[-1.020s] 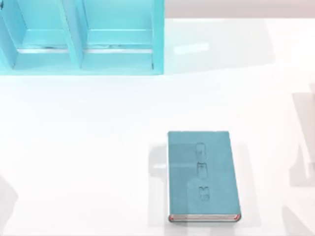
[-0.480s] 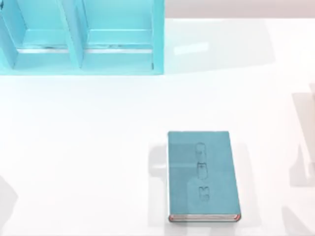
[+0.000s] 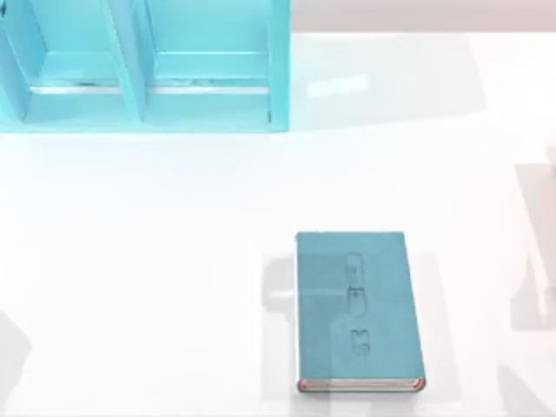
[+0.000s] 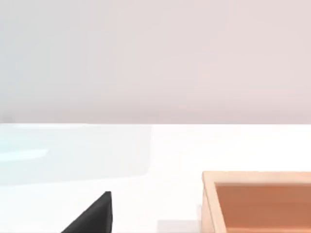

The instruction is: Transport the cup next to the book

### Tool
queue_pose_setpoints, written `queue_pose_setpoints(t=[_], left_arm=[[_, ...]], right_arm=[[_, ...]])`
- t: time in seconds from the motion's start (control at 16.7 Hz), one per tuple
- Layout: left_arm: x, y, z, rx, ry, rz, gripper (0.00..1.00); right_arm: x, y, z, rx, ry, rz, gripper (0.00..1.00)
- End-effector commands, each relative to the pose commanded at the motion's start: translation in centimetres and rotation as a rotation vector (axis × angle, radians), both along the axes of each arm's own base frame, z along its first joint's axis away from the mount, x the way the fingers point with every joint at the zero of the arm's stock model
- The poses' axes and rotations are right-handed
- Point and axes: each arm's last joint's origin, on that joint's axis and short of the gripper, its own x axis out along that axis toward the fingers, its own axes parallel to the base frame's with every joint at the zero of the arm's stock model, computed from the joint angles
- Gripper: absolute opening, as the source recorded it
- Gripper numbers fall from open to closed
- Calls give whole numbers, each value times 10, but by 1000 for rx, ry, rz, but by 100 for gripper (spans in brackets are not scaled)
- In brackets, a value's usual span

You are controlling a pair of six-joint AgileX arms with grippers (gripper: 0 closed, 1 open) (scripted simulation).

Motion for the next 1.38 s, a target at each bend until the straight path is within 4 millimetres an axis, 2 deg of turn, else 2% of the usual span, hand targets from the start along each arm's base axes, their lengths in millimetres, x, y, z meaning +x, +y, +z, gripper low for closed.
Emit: queue_pose_setpoints(t=[0.3,0.78,1.08,1.26,1.38], left_arm=[[0,0,1,3,-2,-1,0],[0,0,49,0,0,-2,0],[0,1,48,-3,1,-1,0],[12,-6,51,-5,7,3,0],[32,-16,54,-8,17,11,0]], right_arm=[[0,0,0,0,0,0,100],[0,0,0,0,0,0,100],[0,0,0,0,0,0,100],[0,0,0,0,0,0,100],[0,0,0,0,0,0,100]])
